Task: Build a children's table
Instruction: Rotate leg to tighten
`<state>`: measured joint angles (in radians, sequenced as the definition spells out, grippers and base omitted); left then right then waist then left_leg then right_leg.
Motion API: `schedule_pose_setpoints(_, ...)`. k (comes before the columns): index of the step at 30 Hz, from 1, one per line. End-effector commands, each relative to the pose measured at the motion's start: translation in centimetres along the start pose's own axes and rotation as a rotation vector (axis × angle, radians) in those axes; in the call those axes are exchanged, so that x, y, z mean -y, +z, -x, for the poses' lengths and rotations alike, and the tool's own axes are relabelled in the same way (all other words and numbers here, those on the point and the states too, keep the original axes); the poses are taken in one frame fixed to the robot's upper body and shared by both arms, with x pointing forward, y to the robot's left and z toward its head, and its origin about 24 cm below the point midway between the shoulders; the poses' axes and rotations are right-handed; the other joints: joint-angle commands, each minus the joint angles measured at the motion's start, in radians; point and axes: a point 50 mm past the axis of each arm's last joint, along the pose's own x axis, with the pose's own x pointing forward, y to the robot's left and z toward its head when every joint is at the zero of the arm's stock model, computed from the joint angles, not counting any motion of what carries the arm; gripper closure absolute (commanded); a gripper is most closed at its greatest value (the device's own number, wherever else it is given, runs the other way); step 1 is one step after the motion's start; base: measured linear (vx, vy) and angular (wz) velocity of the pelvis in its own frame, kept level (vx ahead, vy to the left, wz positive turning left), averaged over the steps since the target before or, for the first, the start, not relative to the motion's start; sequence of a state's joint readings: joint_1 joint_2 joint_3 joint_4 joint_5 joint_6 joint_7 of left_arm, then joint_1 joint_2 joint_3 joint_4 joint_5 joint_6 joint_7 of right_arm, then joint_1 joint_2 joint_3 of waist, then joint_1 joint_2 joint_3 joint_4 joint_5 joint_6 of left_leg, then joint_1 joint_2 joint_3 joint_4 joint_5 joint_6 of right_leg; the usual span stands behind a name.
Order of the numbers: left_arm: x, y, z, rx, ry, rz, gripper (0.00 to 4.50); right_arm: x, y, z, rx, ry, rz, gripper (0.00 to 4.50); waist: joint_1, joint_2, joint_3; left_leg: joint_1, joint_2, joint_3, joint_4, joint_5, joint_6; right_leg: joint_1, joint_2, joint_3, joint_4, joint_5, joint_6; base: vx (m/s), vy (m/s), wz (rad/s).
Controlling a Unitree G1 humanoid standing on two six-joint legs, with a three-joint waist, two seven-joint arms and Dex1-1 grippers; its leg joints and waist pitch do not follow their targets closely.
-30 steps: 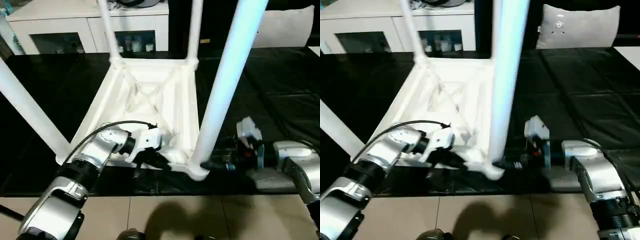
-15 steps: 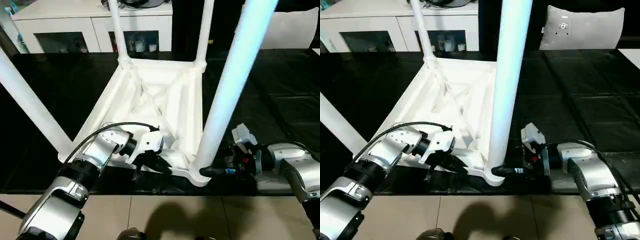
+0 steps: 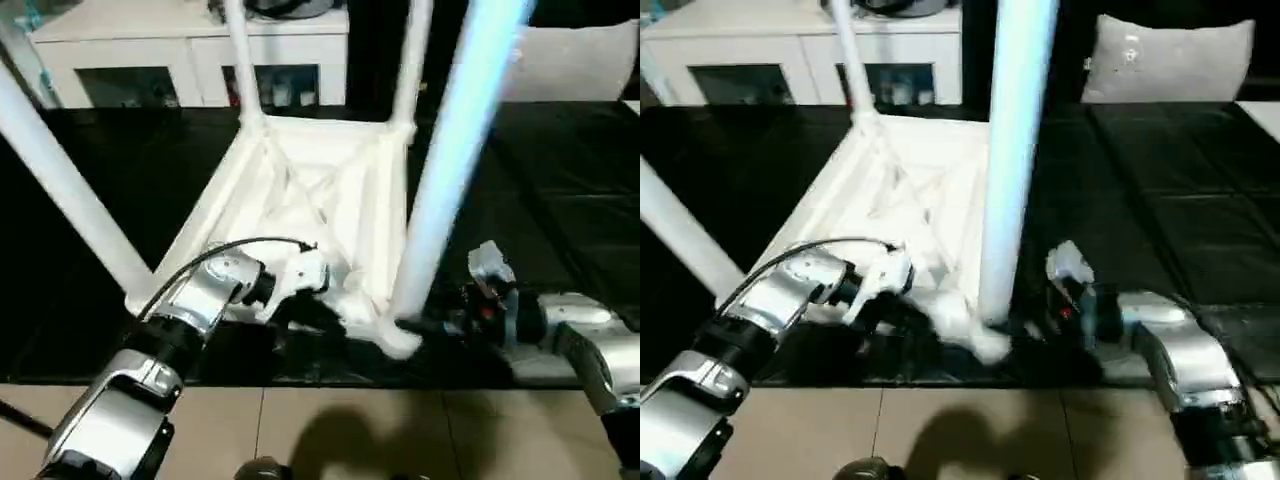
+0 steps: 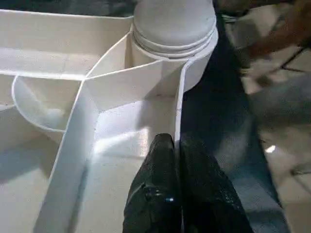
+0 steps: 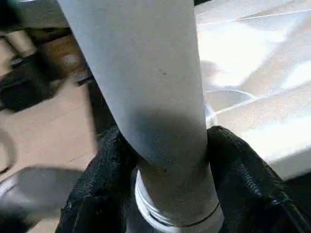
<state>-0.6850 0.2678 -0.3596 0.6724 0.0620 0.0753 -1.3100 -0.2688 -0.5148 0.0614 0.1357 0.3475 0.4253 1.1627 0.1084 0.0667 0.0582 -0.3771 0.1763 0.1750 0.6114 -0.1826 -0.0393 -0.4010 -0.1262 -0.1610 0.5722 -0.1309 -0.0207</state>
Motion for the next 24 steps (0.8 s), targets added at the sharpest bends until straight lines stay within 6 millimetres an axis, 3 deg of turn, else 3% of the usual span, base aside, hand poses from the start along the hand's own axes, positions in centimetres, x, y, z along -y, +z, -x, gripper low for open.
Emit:
schedule_pose_setpoints(1,-0.7,3.5,-2.3,0.105,0.076,-0.022,4.5,-0.3,0.1,-3.1,0.004,-0.095,-0.01,2.51,-0.013,-0.028,-0.07,0.018,0.045,-0.023,-0.071,-0.306,0.025,0.048,-0.052,0.041,-0.11,-0.603,-0.036,0.0,0.0,0.0)
schedule_pose_setpoints(4,-0.9,4.2,-3.5,0.124,0.131,0.018,4.5,0.3,0.2,-4.2,0.008,-0.234,-0.044,2.53,-0.057,-0.03,-0.067,0.011,0.035,-0.032,-0.065,-0.358,0.003,0.055,-0.046,0.015,-0.125,-0.659,0.017,0.0,0.0,0.0)
schedule_pose_setpoints(5,-1.3,4.8,-4.3,0.138,0.194,0.051,4.5,0.9,0.5,-5.1,0.027,-0.347,-0.085,2.53,-0.074,-0.023,-0.068,0.018,0.036,-0.034,-0.063,-0.378,0.008,0.055,-0.048,0.007,-0.133,-0.66,0.024,0.0,0.0,0.0)
schedule_pose_setpoints(6,-1.3,4.8,-4.3,0.138,0.194,0.051,4.5,0.9,0.5,-5.1,0.027,-0.347,-0.085,2.55,-0.096,-0.018,-0.065,0.012,0.04,-0.039,-0.066,-0.406,0.011,0.058,-0.043,-0.003,-0.138,-0.65,0.025,0.0,0.0,0.0)
schedule_pose_setpoints(7,-1.5,5.1,-4.8,0.148,0.233,0.072,4.5,1.4,0.7,-5.6,0.041,-0.431,-0.11,2.55,-0.104,-0.015,-0.065,0.018,0.043,-0.042,-0.065,-0.432,0.008,0.057,-0.043,-0.009,-0.142,-0.648,0.027,0.0,0.0,0.0)
schedule_pose_setpoints(9,-1.8,5.6,-5.1,0.165,0.278,0.089,4.5,1.8,0.9,-6.0,0.06,-0.514,-0.142,2.55,-0.135,-0.018,-0.067,0.019,0.05,-0.049,-0.071,-0.481,0.008,0.064,-0.046,-0.009,-0.142,-0.614,0.024,0.0,0.0,0.0)
schedule_pose_setpoints(10,-2.0,5.8,-5.2,0.174,0.304,0.1,4.5,2.2,1.0,-6.3,0.073,-0.579,-0.164,2.55,-0.14,-0.016,-0.066,0.022,0.048,-0.048,-0.071,-0.487,0.009,0.061,-0.047,-0.01,-0.142,-0.613,0.018,0.0,0.0,0.0)
schedule_pose_setpoints(12,-2.2,6.4,-5.6,0.188,0.354,0.116,4.5,2.8,1.4,-6.8,0.105,-0.678,-0.203,2.55,-0.156,-0.015,-0.073,0.015,0.044,-0.049,-0.069,-0.462,0.009,0.065,-0.054,-0.008,-0.137,-0.583,0.0,0.0,0.0,0.0)
schedule_pose_setpoints(13,-2.3,6.4,-5.7,0.188,0.363,0.118,4.5,2.9,1.5,-6.9,0.112,-0.695,-0.209,2.55,-0.158,-0.014,-0.074,0.016,0.045,-0.049,-0.07,-0.455,0.012,0.065,-0.056,-0.007,-0.135,-0.565,-0.009,0.0,0.0,0.0)
schedule_pose_setpoints(14,-2.3,6.5,-5.8,0.189,0.371,0.12,4.5,2.9,1.5,-7.0,0.118,-0.709,-0.214,2.55,-0.162,-0.015,-0.076,0.006,0.047,-0.05,-0.074,-0.426,0.02,0.069,-0.058,0.0,-0.128,-0.522,-0.026,0.0,0.0,0.0)
schedule_pose_setpoints(17,-2.2,6.9,-6.3,0.183,0.395,0.115,4.5,2.8,2.4,-8.0,0.166,-0.743,-0.187,1.86,-0.16,-0.017,-0.081,-0.003,0.047,-0.047,-0.074,-0.359,0.039,0.071,-0.061,0.012,-0.113,-0.435,-0.078,0.0,0.0,0.0)
schedule_pose_setpoints(20,-2.2,6.7,-6.1,0.175,0.384,0.102,4.5,2.8,2.6,-7.8,0.18,-0.729,-0.141,1.64,-0.148,-0.022,-0.084,-0.004,0.046,-0.039,-0.07,-0.294,0.064,0.07,-0.062,0.022,-0.103,-0.381,-0.11,0.0,0.0,0.0)
schedule_pose_setpoints(23,-2.1,6.4,-6.0,0.171,0.378,0.095,4.5,2.8,2.6,-7.4,0.184,-0.725,-0.12,1.43,-0.135,-0.02,-0.089,-0.013,0.049,-0.041,-0.069,-0.215,0.094,0.08,-0.06,0.028,-0.085,-0.29,-0.133,0.0,0.0,0.0)
schedule_pose_setpoints(24,-2.2,6.2,-5.8,0.167,0.374,0.089,4.5,2.9,2.6,-7.1,0.189,-0.725,-0.106,1.43,-0.13,-0.019,-0.088,-0.011,0.051,-0.039,-0.07,-0.2,0.102,0.078,-0.058,0.029,-0.083,-0.271,-0.143,0.0,0.0,0.0)
